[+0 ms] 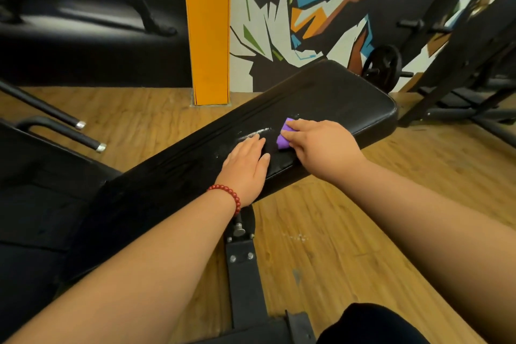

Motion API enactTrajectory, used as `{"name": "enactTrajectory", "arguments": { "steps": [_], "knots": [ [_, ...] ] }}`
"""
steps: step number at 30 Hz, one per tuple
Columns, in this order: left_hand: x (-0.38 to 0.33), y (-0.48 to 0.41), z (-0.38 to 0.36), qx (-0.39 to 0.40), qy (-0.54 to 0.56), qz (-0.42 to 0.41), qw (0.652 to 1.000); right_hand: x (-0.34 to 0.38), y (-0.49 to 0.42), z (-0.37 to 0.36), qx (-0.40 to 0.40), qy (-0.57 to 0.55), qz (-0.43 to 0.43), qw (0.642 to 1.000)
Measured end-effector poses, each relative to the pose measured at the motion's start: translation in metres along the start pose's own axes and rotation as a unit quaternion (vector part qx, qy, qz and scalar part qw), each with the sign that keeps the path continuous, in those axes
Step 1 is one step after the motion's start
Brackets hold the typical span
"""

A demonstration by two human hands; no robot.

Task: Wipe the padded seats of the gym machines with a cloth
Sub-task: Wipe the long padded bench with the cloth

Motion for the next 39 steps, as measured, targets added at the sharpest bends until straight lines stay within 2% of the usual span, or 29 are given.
{"name": "enactTrajectory", "arguments": {
  "steps": [4, 9, 13, 16, 20, 24, 28, 30, 32, 34, 36, 39],
  "knots": [
    [-0.030, -0.003, 0.001, -0.001, 0.021, -0.024, 1.000, -0.039, 0.008, 0.004, 0.008, -0.038, -0.089, 0.995],
    [-0.055, -0.019, 0.005, -0.009, 0.078, -0.012, 0.997, -0.036, 0.016, 0.002, 0.002, -0.050, -0.034, 0.998],
    [-0.055, -0.032, -0.003, 0.005, 0.073, 0.002, 0.997, -0.079, -0.003, 0.001, 0.072, -0.102, -0.083, 0.989],
    [-0.055, -0.034, -0.009, 0.011, 0.068, 0.000, 0.998, -0.079, -0.007, 0.003, 0.081, -0.079, -0.054, 0.992],
    [-0.057, -0.031, -0.012, 0.017, 0.038, -0.020, 0.999, -0.056, 0.012, 0.008, 0.016, -0.078, 0.005, 0.997],
    [-0.060, -0.034, -0.013, 0.029, 0.023, -0.022, 0.999, -0.064, 0.009, 0.019, -0.014, -0.118, 0.005, 0.993],
    [-0.085, -0.043, 0.002, 0.018, 0.075, -0.025, 0.997, -0.108, 0.021, 0.067, -0.149, -0.168, -0.035, 0.974],
    [-0.108, -0.050, 0.006, 0.013, 0.115, -0.027, 0.993, -0.126, 0.028, 0.070, -0.126, -0.179, -0.033, 0.975],
    [-0.122, -0.058, 0.000, 0.016, 0.141, -0.014, 0.990, -0.129, 0.033, 0.053, -0.056, -0.189, -0.010, 0.980],
    [-0.126, -0.064, -0.014, 0.021, 0.106, -0.007, 0.994, -0.126, 0.037, 0.035, -0.014, -0.194, 0.014, 0.981],
    [-0.126, -0.069, -0.027, 0.024, 0.043, -0.015, 0.999, -0.126, 0.037, 0.029, -0.008, -0.191, 0.027, 0.981],
    [-0.125, -0.073, -0.031, 0.030, 0.030, -0.017, 0.999, -0.132, 0.026, 0.031, -0.012, -0.189, 0.029, 0.981]
  ]
}}
Point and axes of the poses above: each hand's wrist, its own y-axis away from the middle knuckle, its own z-axis out of the back of the hand, x = y × z, the point moved 10 cm from there along -y, towards the middle knuckle, and after that the axes turned 14 degrees about z, right-handed, at the moved point
